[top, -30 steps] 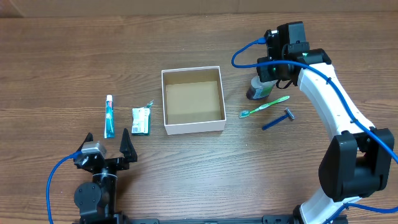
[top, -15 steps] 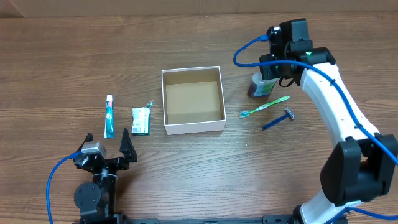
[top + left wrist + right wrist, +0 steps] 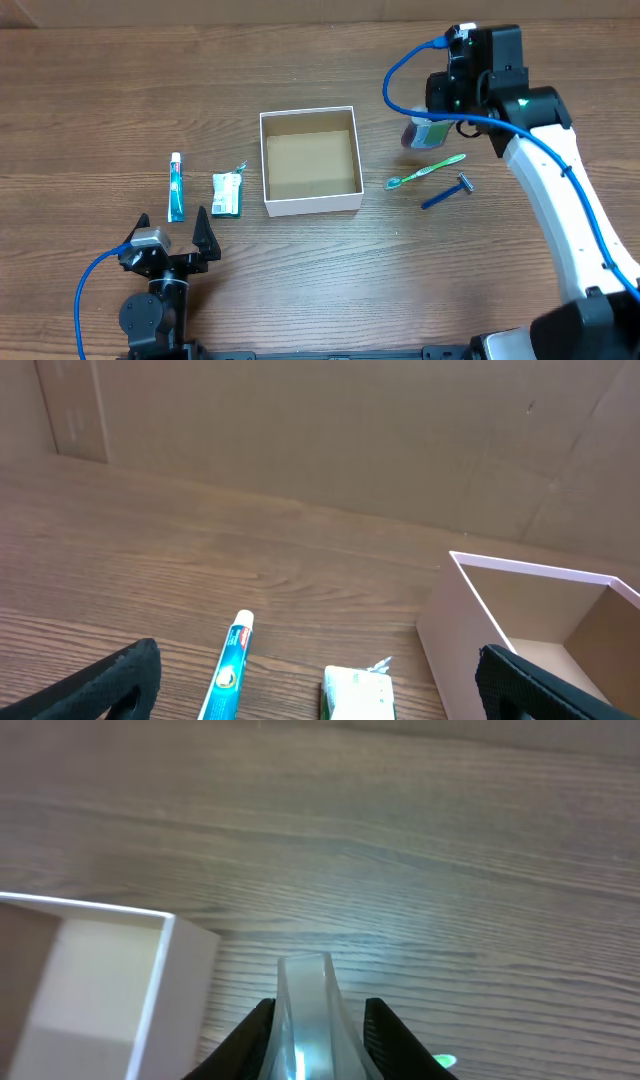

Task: Pack container
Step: 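Carry the pump bottle left over the white box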

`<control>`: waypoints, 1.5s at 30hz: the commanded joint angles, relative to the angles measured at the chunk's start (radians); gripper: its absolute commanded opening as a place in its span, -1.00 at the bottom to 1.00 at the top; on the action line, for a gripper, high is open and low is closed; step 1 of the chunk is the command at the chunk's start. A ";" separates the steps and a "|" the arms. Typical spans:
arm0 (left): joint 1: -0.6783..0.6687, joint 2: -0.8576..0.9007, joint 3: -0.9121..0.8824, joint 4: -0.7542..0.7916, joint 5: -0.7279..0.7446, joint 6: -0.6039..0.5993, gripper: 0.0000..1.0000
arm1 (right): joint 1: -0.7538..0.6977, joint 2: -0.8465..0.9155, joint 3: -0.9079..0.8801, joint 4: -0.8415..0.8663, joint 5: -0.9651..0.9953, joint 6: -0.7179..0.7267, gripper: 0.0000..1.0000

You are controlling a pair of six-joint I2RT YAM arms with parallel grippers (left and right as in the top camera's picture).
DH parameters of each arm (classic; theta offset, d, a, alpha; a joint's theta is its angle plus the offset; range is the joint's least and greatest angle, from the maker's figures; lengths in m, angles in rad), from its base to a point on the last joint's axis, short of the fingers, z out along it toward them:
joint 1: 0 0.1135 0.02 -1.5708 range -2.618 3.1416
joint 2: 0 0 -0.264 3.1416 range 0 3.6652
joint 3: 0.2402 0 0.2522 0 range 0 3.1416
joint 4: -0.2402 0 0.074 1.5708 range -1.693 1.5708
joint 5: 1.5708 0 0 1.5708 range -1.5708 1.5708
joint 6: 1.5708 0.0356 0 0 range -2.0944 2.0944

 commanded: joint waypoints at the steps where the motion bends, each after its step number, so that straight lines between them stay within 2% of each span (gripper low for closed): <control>1: 0.005 -0.010 -0.003 -0.001 0.014 -0.016 1.00 | 0.051 -0.073 0.064 0.010 -0.005 0.094 -0.44; 11: 0.005 -0.010 -0.003 -0.001 0.014 -0.016 1.00 | 0.272 -0.073 0.115 0.041 -0.005 0.178 -0.44; 23: 0.005 -0.010 -0.003 -0.001 0.014 -0.016 1.00 | 0.386 0.047 0.114 0.209 -0.004 0.197 -0.44; 34: 0.005 -0.010 -0.003 -0.001 0.014 -0.016 1.00 | 0.407 0.189 0.114 0.275 0.080 0.197 -0.44; 45: 0.005 -0.010 -0.003 -0.001 0.014 -0.016 1.00 | 0.406 0.230 0.114 0.275 0.235 0.197 -0.44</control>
